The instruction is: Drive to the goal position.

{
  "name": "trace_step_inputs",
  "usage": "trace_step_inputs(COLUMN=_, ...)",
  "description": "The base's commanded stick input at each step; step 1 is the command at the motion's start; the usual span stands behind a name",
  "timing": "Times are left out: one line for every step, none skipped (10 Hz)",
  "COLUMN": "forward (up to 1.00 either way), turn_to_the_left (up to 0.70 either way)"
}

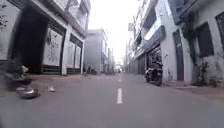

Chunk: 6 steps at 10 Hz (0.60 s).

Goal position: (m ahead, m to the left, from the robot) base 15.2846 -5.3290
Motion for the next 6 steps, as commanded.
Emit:
trace_step_inputs(forward=1.0, turn_to_the_left=0.0)
trace_step_inputs(forward=1.0, turn_to_the_left=0.0)
trace_step_inputs(forward=1.0, turn_to_the_left=-0.05)
trace_step_inputs(forward=1.0, turn_to_the_left=-0.38)
trace_step_inputs(forward=1.0, turn_to_the_left=-0.4)
trace_step_inputs(forward=1.0, turn_to_the_left=-0.4)
